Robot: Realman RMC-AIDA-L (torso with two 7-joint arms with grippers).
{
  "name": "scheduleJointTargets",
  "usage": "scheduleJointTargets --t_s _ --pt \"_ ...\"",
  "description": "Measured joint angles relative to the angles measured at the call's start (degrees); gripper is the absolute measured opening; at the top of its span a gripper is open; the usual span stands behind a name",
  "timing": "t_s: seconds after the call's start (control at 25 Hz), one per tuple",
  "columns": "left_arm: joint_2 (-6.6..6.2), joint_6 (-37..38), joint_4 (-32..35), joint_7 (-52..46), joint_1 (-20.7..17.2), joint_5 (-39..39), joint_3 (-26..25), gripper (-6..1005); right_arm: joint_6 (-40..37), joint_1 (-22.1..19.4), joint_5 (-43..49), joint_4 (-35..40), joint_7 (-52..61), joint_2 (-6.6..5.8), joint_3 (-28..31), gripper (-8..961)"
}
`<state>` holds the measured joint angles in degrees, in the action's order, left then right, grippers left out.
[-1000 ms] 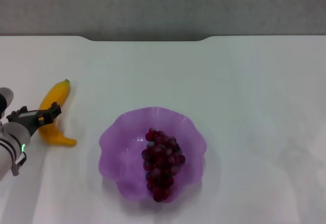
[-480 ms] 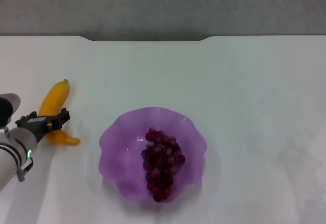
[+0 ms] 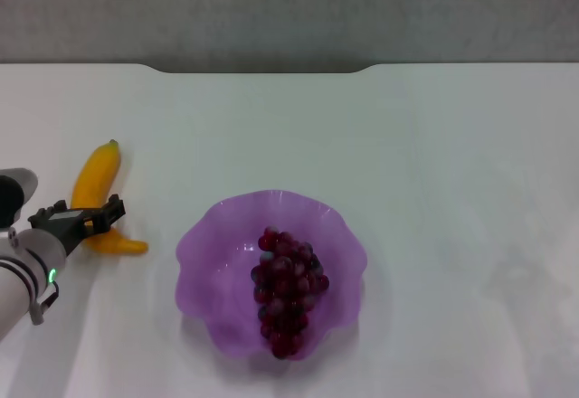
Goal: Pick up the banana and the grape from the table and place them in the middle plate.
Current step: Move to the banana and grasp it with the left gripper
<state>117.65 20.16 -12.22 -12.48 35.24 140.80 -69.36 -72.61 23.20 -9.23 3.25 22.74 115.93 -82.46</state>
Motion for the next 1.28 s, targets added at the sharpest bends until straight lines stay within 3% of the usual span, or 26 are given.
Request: scheduleJointTargets --t_s 1.28 --pt "-0.20 0.81 0.23 0.08 -1.49 0.00 -0.05 871 -0.08 0.20 0.95 0.26 0.52 0.00 -0.95 -1"
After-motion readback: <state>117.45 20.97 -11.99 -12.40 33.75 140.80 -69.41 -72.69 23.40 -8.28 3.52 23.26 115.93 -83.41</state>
